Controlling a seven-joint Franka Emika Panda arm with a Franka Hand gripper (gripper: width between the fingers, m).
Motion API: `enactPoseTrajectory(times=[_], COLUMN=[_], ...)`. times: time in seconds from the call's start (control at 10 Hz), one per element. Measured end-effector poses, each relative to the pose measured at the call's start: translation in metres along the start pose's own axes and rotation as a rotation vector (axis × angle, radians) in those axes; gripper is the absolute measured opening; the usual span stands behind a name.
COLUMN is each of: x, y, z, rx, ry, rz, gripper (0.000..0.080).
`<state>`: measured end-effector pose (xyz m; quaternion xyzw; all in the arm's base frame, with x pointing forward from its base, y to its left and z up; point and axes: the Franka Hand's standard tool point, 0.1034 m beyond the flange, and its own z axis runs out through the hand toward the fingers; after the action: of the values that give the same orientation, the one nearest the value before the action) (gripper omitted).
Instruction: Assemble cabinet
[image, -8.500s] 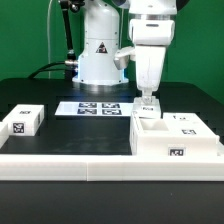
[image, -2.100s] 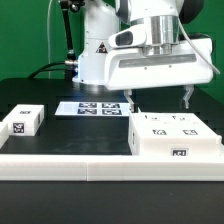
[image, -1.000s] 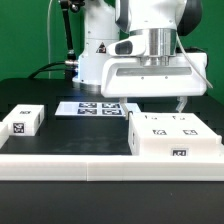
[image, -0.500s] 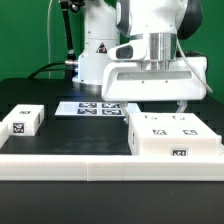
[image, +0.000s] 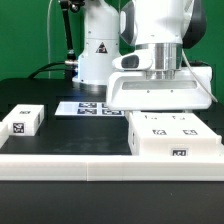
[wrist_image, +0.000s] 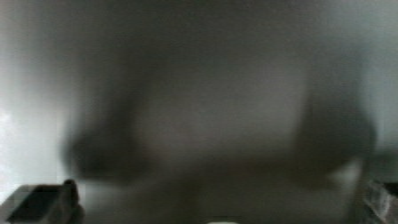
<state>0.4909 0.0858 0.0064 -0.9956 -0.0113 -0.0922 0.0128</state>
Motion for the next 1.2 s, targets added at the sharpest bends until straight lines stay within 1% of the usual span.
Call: enactPoseTrajectory(times=[0.2,0.3,0.4,0.5,0.7,0.8,1.2], x=[0.000,-0.001,0.001,0.007,0.010,0.010,0.009], y=[-0.001,-0.006,-0.007,-0.006,-0.002,0.001,0.002], z=[0.000,0.001,0.002,0.002,0.003,0.002,0.002], rx=[0.000,0.002,0.003,0.002,-0.002,-0.004,-0.005], ry=[0.000,0.003,0.008,0.015,0.022,0.030,0.037], rz=[-0.001,-0.008,-0.012,-0.010,-0.020,-0.028,-0.033], gripper=[0.0797,0.0797,0.0797,0.0797,0.0797,0.0797,0.0797])
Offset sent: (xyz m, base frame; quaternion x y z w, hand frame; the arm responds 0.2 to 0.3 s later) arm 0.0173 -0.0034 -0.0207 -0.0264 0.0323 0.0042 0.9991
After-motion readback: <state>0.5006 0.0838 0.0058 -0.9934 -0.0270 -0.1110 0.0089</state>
